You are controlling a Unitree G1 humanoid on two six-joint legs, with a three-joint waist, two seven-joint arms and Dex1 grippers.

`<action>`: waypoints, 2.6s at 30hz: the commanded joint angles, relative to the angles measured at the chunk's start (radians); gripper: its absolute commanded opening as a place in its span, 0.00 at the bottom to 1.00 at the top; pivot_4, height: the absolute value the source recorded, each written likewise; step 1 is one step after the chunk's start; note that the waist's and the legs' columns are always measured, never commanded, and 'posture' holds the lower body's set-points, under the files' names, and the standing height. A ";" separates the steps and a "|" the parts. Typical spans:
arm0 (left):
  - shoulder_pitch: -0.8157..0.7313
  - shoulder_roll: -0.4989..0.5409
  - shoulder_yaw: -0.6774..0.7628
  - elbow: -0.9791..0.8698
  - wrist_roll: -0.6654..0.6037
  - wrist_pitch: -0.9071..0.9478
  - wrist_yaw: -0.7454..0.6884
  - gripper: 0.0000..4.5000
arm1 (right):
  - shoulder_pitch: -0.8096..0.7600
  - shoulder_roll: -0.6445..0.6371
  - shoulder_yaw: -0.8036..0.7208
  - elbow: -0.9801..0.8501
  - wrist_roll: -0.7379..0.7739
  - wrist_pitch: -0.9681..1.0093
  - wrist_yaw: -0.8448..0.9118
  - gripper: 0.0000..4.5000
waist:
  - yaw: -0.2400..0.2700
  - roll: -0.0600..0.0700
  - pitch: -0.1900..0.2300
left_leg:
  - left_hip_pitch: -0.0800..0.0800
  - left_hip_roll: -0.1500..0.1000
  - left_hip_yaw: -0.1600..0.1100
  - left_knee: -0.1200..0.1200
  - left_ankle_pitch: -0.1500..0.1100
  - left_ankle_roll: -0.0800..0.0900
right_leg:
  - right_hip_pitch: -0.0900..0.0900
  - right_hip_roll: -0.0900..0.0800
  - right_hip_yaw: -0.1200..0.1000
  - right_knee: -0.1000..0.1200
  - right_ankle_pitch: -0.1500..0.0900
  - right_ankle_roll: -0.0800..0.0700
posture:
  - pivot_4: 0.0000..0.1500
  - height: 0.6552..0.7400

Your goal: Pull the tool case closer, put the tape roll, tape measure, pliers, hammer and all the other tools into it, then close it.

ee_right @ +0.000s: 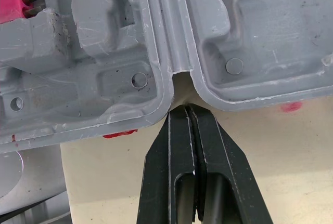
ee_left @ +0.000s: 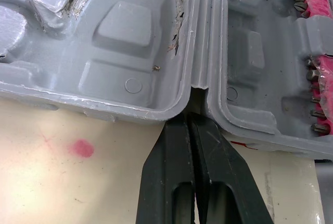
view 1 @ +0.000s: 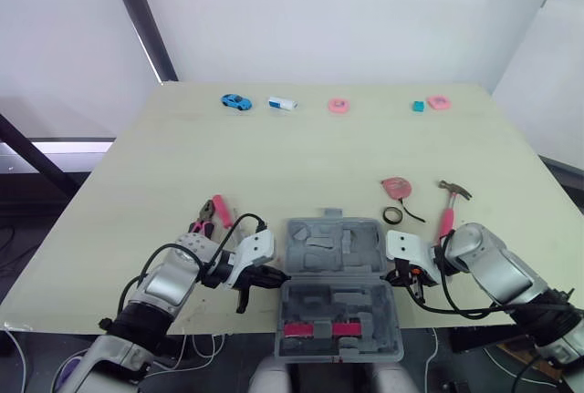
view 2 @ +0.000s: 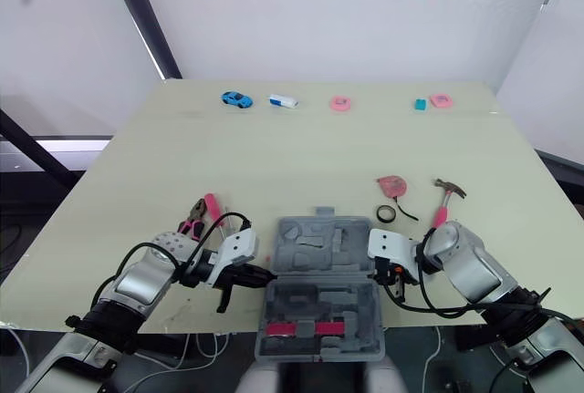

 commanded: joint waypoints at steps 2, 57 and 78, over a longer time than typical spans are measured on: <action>0.020 0.002 -0.003 -0.003 -0.004 0.000 0.012 0.03 | 0.015 -0.009 -0.009 -0.005 0.007 -0.007 -0.020 0.00 | 0.000 0.000 0.000 | 0.000 0.000 0.000 0.000 0.000 0.000 | 0.000 0.000 0.000 0.000 0.000 0.000 | 1.00 1.00; 0.442 -0.029 0.571 -0.574 -0.678 0.079 0.172 0.99 | -0.202 -0.131 -0.137 0.137 0.109 -0.113 -0.109 0.97 | -0.007 0.001 0.001 | 0.001 0.000 -0.001 -0.001 0.000 0.000 | 0.002 -0.002 -0.003 -0.004 -0.002 -0.003 | 1.00 1.00; 0.456 -0.070 0.530 -0.630 -0.697 0.079 0.242 1.00 | -0.564 0.182 0.072 0.904 -0.205 -0.477 -0.055 0.43 | -0.008 0.001 0.002 | 0.000 0.000 0.001 -0.001 0.000 0.000 | 0.001 -0.002 -0.002 -0.004 -0.002 -0.002 | 1.00 1.00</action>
